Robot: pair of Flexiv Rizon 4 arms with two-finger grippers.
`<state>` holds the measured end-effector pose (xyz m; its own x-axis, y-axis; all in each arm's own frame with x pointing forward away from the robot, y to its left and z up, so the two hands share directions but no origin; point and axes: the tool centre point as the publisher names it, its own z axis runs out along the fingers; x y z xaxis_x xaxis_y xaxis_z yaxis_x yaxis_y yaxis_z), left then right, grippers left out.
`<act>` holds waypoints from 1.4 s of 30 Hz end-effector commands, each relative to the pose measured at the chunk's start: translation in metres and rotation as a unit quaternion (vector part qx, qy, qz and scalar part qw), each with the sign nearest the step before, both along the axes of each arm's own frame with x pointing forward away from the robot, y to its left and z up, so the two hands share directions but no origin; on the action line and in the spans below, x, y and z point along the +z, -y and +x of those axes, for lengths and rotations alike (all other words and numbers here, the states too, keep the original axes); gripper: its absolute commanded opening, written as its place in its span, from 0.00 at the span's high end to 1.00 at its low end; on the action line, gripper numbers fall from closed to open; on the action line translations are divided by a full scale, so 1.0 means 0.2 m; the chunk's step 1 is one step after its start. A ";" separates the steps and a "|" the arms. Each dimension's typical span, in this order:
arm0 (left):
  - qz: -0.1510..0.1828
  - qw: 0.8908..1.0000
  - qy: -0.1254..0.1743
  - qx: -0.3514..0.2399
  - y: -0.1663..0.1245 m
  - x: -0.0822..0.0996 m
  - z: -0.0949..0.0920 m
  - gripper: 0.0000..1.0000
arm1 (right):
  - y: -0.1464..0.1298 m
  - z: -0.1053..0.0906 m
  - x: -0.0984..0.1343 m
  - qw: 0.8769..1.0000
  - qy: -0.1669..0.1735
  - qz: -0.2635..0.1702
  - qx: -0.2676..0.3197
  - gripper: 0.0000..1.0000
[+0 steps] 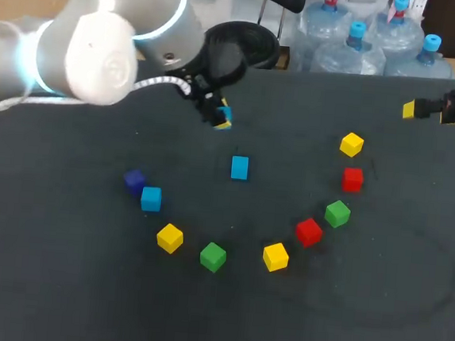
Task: Place the blue cubes, place green cubes on the blue cubes, place the yellow cubes on the green cubes, then place the red cubes on the yellow cubes, and place purple cube on the red cubes.
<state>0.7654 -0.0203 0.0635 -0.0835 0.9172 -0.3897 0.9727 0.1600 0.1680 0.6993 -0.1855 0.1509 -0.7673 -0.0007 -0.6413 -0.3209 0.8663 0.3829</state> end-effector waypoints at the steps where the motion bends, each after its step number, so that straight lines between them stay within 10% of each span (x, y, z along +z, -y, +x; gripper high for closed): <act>1: 0.012 1.000 -0.019 -0.017 0.11 0.00 0.05 1.00 | 0.00 0.00 0.00 1.000 0.000 -0.001 -0.001 0.00; 11: 0.005 0.999 -0.027 -0.017 0.14 0.02 0.00 1.00 | 0.00 0.00 0.00 1.000 0.000 -0.001 -0.001 0.00; 42: -0.015 0.999 -0.027 0.015 0.08 0.11 -0.65 1.00 | 0.00 0.00 0.00 1.000 0.000 -0.001 -0.001 0.00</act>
<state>0.6420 -0.0368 0.0894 -0.1359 0.9048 -0.4036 0.9763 0.1915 0.1007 0.6993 -0.1855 0.1509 -0.7672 -0.0007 -0.6414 -0.3209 0.8663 0.3828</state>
